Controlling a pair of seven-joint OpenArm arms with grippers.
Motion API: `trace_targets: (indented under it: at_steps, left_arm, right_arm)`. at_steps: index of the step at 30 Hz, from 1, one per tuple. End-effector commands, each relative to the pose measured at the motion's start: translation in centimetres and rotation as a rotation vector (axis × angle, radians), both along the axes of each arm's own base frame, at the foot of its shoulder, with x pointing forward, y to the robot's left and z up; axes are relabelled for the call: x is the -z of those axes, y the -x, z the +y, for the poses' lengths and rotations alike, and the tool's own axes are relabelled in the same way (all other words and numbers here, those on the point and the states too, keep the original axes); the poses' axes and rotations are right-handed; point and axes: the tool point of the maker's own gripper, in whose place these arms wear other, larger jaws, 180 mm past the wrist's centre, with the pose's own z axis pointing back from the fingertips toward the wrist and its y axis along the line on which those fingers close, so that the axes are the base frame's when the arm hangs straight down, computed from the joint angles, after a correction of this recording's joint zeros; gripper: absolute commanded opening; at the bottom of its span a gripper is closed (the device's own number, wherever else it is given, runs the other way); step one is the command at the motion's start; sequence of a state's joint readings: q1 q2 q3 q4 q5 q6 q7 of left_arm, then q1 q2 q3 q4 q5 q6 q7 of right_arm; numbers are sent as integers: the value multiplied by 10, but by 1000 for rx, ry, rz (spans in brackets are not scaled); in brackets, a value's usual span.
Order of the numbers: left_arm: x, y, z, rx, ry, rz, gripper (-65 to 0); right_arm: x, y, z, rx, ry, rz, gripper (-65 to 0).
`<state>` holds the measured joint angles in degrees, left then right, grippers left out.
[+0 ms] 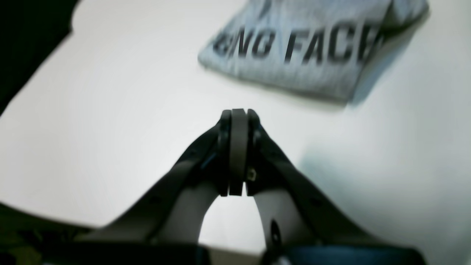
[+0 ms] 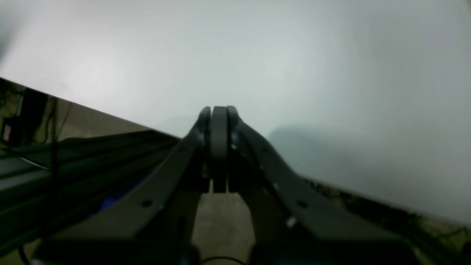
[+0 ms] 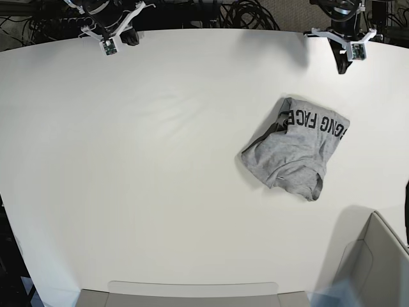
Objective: Fold the T-shirt properly
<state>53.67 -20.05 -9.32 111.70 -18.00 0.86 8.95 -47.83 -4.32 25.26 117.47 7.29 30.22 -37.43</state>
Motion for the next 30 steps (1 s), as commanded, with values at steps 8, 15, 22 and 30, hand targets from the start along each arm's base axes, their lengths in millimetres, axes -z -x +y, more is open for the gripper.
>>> trace_targets:
  at_steps: [8,15,22,30]
  left_arm:
    - [39,66,19,-33,-29,186,-650]
    - [84,127,35,-82,-49,288,-650]
    - [135,172,24,-68,-26,410,-650]
    - [197,211,30,-69,-48,557,-650]
  right_arm:
    - [15,61,4,-35,-53,136,-650]
    - [57,96,-14,46,-65,272,-650]
    - [111,118,-15,94,-87,315,-650]
    - [165,134,-35,202,-90,389,-650]
